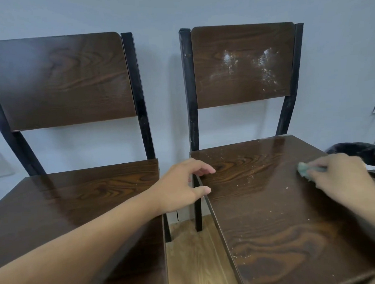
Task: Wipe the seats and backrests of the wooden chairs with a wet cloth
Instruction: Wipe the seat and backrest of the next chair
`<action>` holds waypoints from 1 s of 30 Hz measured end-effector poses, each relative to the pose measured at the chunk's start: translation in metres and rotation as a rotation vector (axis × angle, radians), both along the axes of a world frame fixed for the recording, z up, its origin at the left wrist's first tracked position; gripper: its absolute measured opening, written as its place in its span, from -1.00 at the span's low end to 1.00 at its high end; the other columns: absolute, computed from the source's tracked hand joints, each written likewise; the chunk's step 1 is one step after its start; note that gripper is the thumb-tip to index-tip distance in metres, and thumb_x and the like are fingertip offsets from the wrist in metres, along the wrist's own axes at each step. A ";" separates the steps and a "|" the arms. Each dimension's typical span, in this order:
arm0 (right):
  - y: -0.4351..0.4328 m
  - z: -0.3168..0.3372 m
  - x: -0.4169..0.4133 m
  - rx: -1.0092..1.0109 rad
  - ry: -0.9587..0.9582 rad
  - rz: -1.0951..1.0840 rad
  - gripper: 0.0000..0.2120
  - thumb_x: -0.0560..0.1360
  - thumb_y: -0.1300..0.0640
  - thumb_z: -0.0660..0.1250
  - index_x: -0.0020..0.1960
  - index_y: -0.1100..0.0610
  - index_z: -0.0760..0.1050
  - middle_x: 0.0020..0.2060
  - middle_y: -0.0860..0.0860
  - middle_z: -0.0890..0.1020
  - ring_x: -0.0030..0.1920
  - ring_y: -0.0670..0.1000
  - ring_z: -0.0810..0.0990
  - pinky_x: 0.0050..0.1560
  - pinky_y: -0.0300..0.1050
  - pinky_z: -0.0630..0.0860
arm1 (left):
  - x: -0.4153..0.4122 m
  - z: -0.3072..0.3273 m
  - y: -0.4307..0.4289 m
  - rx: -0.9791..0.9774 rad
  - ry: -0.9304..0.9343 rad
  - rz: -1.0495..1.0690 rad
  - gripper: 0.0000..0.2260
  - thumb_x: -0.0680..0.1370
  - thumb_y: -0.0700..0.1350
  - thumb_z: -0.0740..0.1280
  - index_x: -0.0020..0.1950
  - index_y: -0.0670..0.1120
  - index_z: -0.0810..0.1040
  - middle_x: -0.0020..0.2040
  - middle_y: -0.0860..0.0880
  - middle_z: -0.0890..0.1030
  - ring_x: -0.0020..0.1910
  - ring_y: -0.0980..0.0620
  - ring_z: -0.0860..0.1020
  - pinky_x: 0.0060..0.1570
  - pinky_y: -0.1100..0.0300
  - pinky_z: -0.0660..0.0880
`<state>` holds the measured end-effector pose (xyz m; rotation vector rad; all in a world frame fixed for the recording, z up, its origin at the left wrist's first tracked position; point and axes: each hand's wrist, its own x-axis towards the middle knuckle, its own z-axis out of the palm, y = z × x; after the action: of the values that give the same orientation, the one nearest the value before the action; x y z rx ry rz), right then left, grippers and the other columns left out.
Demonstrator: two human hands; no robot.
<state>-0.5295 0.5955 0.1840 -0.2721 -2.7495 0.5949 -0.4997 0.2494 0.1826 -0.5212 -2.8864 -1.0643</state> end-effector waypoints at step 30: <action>-0.119 -0.004 0.022 -0.127 -0.017 0.564 -0.78 0.58 0.10 0.37 0.17 -0.05 0.69 0.09 -0.08 0.69 0.12 -0.04 0.59 0.26 -0.13 0.46 | 0.007 0.009 -0.004 -0.047 0.055 0.095 -0.59 0.55 -0.06 0.47 0.35 0.21 0.49 0.23 0.26 0.52 0.21 0.35 0.49 0.25 0.31 0.45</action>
<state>-0.5075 0.4766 0.1803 0.4924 -2.8009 0.9048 -0.4931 0.2451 0.1912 -0.4037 -2.8624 -0.9553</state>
